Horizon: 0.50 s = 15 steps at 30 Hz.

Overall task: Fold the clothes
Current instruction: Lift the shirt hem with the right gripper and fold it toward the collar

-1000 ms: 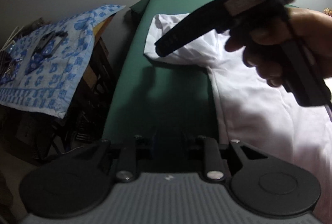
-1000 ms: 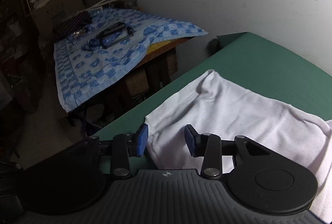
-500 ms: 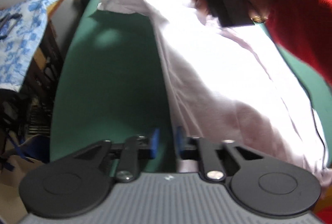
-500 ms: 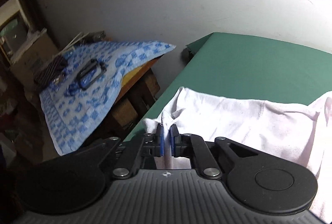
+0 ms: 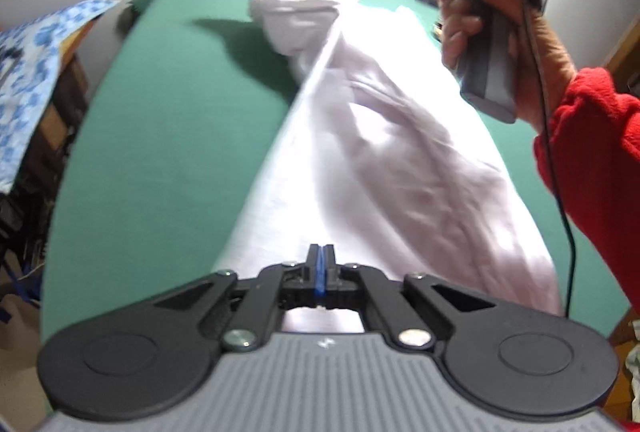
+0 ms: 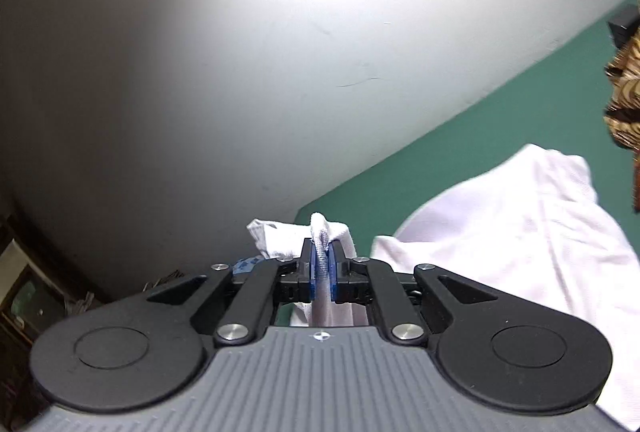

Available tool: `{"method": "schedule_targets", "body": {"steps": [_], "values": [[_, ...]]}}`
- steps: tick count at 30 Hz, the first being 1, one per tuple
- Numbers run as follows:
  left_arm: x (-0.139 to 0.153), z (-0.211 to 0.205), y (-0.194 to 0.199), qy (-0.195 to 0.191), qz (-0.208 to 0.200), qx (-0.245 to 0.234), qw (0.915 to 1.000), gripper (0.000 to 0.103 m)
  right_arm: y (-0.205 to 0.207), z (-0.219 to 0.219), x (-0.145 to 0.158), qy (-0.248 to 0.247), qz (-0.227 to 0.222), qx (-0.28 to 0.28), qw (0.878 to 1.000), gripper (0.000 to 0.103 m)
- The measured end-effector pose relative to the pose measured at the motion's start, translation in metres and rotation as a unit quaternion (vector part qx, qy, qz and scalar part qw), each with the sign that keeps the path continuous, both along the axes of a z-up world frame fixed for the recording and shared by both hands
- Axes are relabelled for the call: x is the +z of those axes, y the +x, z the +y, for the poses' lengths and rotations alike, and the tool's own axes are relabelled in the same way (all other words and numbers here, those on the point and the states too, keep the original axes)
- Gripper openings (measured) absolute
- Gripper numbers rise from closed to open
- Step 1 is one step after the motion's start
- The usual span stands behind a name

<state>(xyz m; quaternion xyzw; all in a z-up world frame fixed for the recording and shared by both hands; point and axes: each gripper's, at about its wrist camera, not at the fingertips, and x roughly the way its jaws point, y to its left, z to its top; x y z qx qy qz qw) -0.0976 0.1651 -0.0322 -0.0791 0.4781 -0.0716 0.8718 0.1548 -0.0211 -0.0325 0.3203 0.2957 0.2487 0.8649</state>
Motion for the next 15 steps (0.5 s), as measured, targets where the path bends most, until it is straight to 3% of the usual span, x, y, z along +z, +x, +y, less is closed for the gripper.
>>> {"method": "schedule_targets", "body": {"steps": [3, 7, 9, 11, 13, 15], "values": [[0.002, -0.021, -0.002, 0.011, 0.009, -0.015, 0.9998, 0.000, -0.002, -0.027, -0.020, -0.008, 0.035, -0.021, 0.999, 0.006], [0.010, -0.024, -0.008, 0.065, -0.009, 0.002, 0.9978, 0.000, -0.011, -0.040, -0.037, -0.047, 0.059, -0.009, 0.997, 0.011], [0.015, -0.017, -0.009, 0.117, -0.021, 0.006, 0.9929, 0.016, -0.015, -0.044, -0.040, -0.075, 0.064, 0.000, 0.995, 0.011], [0.011, -0.009, -0.009, 0.169, -0.020, 0.005, 0.9854, 0.023, -0.020, -0.048, -0.038, -0.103, 0.058, 0.009, 0.993, 0.011], [0.004, 0.001, -0.011, 0.215, -0.013, 0.003, 0.9766, 0.024, -0.021, -0.051, -0.033, -0.119, 0.053, 0.019, 0.991, 0.011], [-0.009, 0.013, -0.012, 0.224, 0.001, -0.008, 0.9746, 0.024, -0.021, -0.056, -0.027, -0.123, 0.047, 0.027, 0.991, 0.011]]}}
